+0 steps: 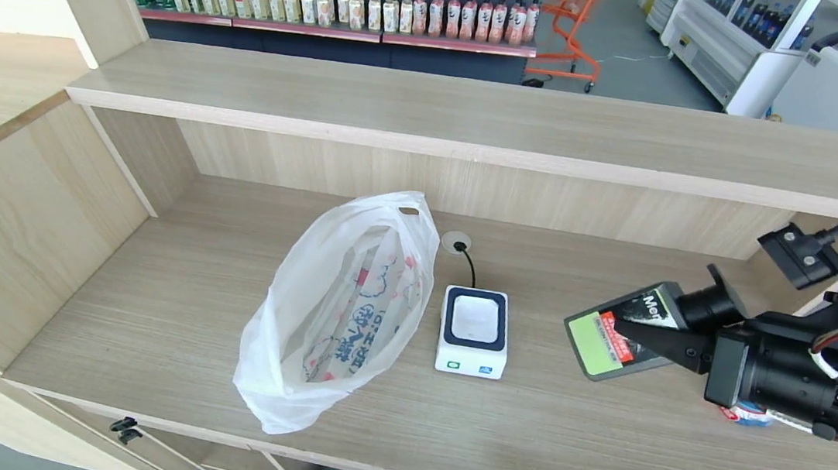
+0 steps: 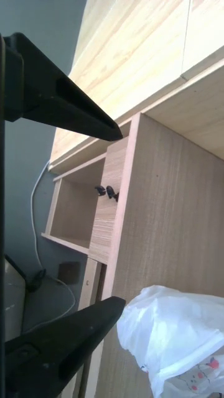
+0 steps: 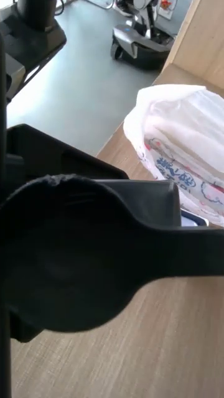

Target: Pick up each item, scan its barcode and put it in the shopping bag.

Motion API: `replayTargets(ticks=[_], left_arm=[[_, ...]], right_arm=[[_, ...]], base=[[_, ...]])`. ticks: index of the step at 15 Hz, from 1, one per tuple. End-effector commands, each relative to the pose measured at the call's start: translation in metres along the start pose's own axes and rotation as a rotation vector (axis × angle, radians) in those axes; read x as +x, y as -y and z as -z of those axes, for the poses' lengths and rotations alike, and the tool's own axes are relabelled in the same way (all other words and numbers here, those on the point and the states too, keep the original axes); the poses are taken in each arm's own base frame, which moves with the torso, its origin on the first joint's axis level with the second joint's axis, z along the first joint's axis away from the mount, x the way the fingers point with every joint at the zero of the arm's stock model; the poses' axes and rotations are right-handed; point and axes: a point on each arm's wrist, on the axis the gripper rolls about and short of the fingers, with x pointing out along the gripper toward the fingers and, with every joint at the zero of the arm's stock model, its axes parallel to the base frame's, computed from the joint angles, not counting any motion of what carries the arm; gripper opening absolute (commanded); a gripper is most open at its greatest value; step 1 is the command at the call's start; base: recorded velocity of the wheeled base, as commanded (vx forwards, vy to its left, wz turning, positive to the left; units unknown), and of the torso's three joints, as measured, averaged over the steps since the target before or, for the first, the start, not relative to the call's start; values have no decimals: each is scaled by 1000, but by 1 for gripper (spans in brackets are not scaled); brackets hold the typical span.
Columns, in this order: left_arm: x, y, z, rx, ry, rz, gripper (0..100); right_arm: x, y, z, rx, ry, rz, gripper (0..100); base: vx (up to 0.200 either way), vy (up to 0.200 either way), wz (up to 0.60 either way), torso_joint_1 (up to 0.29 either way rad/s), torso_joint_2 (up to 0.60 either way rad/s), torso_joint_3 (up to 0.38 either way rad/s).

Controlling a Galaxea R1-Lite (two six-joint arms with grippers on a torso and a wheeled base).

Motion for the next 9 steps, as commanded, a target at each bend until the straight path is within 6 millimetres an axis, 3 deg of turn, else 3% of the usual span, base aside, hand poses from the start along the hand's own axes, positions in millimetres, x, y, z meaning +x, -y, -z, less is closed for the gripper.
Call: replayTargets(ticks=[1,3,9], left_arm=[[0,0,0,0,0,-1,100],[0,0,0,0,0,-1,100],[0,0,0,-3,0,-1,100]], right_arm=[[-7,-4,-3,7,26,-7,0],[-9,-10,-5,99,34,-33,0],[-4,-10,2,120,0,-36,0]], base=[[0,0,0,0,0,0],[0,0,0,0,0,0],[0,200,0,6,7,0]])
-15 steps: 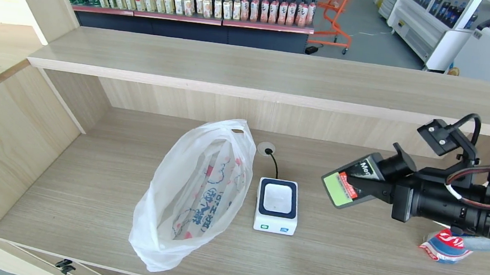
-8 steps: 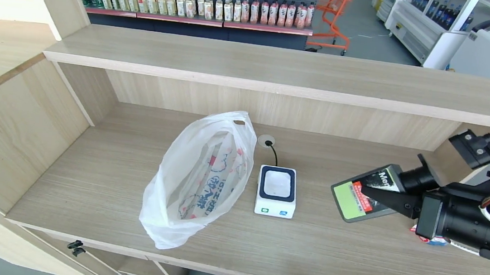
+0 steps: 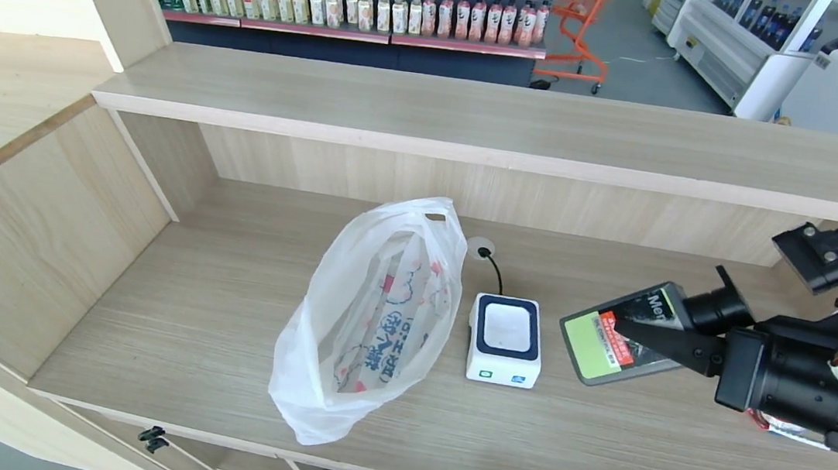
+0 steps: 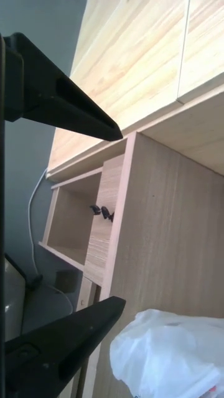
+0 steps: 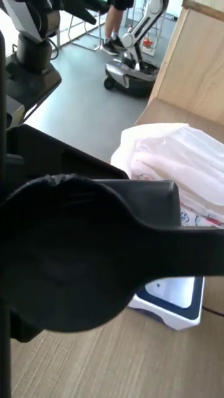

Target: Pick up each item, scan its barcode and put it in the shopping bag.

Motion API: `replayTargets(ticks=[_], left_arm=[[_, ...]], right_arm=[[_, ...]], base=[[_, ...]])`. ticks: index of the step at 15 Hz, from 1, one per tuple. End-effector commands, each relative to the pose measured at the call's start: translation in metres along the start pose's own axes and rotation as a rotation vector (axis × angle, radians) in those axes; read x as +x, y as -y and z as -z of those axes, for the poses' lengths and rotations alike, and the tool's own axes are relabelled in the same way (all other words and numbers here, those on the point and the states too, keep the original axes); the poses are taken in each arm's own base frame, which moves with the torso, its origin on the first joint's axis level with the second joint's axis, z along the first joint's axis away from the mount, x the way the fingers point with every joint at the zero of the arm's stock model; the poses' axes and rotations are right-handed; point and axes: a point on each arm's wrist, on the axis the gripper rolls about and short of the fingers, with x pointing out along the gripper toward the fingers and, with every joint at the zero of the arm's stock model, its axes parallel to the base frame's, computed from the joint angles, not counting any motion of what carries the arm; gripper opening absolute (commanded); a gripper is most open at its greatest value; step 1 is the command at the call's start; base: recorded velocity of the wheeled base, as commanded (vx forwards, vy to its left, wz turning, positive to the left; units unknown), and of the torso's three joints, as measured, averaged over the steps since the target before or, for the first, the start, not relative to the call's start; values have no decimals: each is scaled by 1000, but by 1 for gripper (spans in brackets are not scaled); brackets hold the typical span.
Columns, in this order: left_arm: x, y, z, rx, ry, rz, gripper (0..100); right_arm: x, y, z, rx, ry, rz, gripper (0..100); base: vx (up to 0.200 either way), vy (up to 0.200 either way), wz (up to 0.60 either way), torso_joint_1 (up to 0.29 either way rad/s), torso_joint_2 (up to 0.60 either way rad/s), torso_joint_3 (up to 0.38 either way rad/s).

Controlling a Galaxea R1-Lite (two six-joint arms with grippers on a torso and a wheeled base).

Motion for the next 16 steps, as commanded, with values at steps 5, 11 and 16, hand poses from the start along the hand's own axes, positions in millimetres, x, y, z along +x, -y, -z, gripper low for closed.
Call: replayTargets(ticks=[5,11,16], left_arm=[[0,0,0,0,0,-2,100],[0,0,0,0,0,-2,100],[0,0,0,0,0,-2,100]], right_arm=[[23,6,1,15,-49,8,0],[53,17,-4,81,-68,79,0],[122,17,-16,18,-89,103,0]], base=[[0,160,0,0,4,1],[0,0,0,0,0,0],[0,0,0,0,0,0]])
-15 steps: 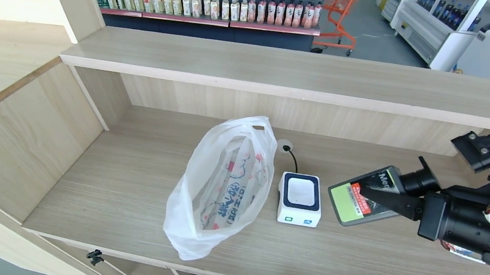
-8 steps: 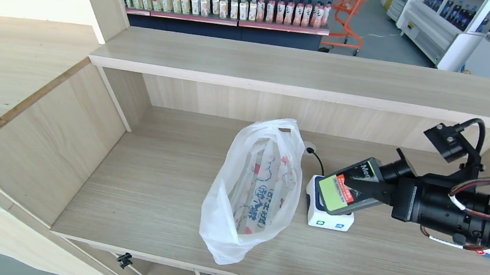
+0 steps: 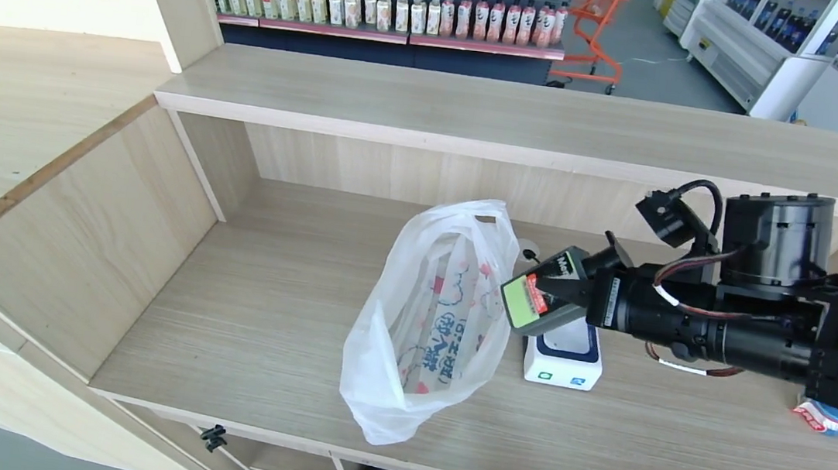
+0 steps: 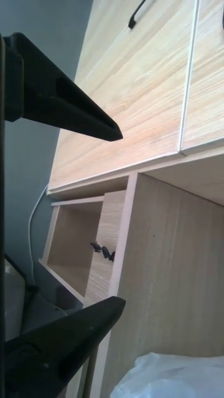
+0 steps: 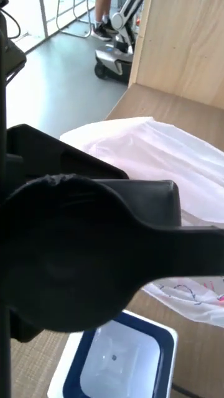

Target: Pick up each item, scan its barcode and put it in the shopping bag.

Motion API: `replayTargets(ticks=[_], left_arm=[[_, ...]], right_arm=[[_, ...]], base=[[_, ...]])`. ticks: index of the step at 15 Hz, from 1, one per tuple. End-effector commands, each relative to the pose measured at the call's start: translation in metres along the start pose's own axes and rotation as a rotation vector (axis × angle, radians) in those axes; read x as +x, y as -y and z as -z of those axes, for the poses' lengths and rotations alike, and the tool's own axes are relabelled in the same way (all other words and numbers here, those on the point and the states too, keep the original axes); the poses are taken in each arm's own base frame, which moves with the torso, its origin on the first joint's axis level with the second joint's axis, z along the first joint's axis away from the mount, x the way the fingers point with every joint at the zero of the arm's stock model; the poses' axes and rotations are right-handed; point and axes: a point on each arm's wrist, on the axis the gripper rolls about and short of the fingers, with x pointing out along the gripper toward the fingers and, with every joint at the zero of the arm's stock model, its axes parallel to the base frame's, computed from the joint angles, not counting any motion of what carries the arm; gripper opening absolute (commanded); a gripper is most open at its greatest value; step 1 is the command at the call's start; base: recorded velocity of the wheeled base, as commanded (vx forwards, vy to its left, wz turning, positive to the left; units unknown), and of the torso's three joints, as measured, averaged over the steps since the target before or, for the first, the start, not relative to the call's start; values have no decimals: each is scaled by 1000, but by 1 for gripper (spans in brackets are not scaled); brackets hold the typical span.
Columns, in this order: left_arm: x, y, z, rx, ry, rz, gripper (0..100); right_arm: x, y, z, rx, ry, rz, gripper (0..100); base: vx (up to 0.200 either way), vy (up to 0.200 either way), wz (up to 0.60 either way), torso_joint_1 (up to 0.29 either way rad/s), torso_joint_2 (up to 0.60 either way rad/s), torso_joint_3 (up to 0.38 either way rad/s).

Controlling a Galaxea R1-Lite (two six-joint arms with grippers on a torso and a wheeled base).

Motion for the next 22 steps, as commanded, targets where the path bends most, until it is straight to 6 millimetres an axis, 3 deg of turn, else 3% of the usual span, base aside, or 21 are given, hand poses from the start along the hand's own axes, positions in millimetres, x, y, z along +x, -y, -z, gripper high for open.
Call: replayTargets(ticks=[1,4,8,14,18,19,22], left_arm=[[0,0,0,-1,0,-1,100],[0,0,0,1,0,-1,100],[0,0,0,1,0,-1,100],[0,0,0,-1,0,-1,100],[0,0,0,1,0,-1,100],[0,0,0,1,0,-1,100],[0,0,0,1,0,-1,100]], right_arm=[[44,9,10,-26,-57,84,0],[78,12,34,-88,-118,87,0],[115,-7,62,-255,-108,-9,0],[144,-23,83,-452,-89,-79,0],[155,-26,98,-465,-78,-83,0],[156,-26,98,-465,-77,-83,100],[154,-32,87,-432,-29,-97,100]], base=[[0,0,0,0,0,0],[0,0,0,0,0,0],[0,0,0,0,0,0],[0,0,0,0,0,0],[0,0,0,0,0,0],[0,0,0,0,0,0],[0,0,0,0,0,0]])
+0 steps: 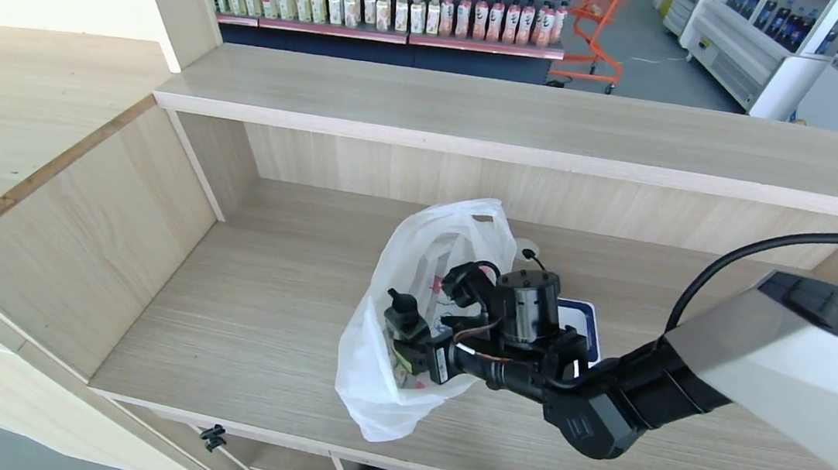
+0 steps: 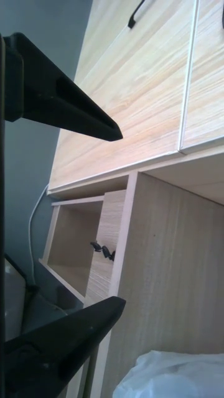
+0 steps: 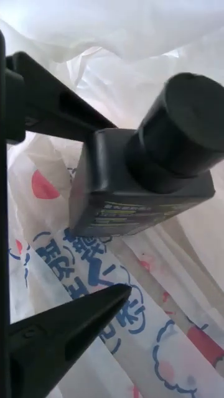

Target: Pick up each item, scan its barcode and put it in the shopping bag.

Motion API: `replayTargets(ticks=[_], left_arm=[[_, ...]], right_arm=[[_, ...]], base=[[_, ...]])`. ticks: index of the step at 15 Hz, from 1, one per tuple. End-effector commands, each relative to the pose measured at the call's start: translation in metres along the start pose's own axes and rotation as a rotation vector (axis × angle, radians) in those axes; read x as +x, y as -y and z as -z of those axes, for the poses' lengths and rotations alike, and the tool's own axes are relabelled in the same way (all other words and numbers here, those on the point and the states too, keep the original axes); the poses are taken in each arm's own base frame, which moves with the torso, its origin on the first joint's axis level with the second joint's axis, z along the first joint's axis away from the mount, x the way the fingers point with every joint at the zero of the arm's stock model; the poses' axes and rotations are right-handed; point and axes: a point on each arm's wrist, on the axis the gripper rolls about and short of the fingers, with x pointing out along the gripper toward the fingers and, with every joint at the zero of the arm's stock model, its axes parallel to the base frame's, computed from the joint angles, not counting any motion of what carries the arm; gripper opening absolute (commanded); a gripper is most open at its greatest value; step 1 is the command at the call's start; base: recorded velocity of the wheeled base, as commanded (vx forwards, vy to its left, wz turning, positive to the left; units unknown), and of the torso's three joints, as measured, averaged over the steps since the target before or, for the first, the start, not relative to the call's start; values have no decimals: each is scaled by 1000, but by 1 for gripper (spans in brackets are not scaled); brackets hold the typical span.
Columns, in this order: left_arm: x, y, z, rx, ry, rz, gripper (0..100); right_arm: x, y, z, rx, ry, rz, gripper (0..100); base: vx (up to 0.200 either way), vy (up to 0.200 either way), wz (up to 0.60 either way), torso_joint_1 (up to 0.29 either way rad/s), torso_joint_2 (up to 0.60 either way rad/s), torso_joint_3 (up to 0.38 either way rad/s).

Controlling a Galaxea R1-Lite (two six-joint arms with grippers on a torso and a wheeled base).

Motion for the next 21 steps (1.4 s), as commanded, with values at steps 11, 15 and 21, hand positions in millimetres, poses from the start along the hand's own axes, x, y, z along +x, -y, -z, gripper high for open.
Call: replayTargets(ticks=[11,15,21], left_arm=[[0,0,0,1,0,-1,100],[0,0,0,-1,0,-1,100],[0,0,0,-1,0,-1,100]], right_arm=[[-177,22,-79,402,249,34,100],[-208,33,-56,430,190,123,100],[-218,31,-36,448,147,145,100]], base=[[0,0,0,0,0,0],[0,0,0,0,0,0],[-33,0,0,0,0,0]])
